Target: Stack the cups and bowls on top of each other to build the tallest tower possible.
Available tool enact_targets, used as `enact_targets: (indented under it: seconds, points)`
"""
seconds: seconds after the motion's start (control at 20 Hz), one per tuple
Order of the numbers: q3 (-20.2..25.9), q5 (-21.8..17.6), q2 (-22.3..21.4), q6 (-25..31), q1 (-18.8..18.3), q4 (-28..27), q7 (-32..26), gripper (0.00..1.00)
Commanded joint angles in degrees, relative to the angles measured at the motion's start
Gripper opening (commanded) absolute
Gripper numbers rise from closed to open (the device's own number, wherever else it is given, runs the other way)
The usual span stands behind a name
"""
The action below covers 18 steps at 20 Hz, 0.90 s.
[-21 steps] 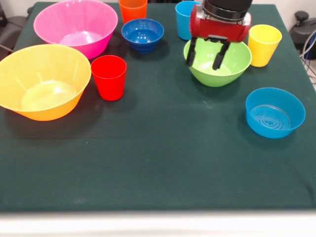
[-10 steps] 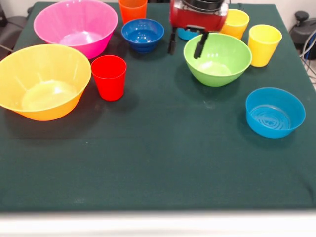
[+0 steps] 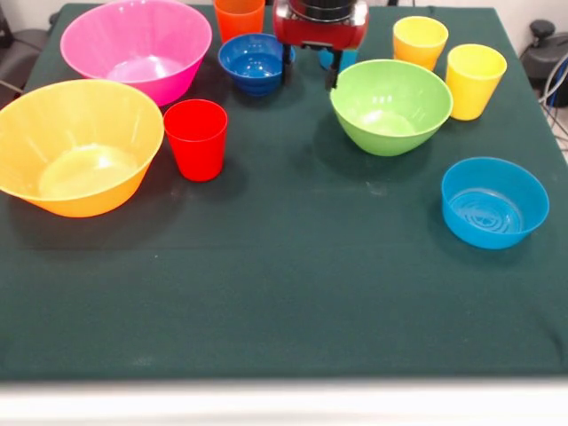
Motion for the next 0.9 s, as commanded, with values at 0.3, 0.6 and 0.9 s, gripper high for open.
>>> enact_targets:
  seconds: [0.3, 0.6, 0.9]
  points:
    - [14.8, -8.0, 4.7, -7.9, -5.9, 11.4, -5.4, 1.0]
    - [17.1, -8.1, 4.6, -9.3, -7.0, 12.9, -2.6, 1.0]
    - [17.8, -7.8, 4.7, -11.6, -6.5, 11.9, 0.1, 1.0]
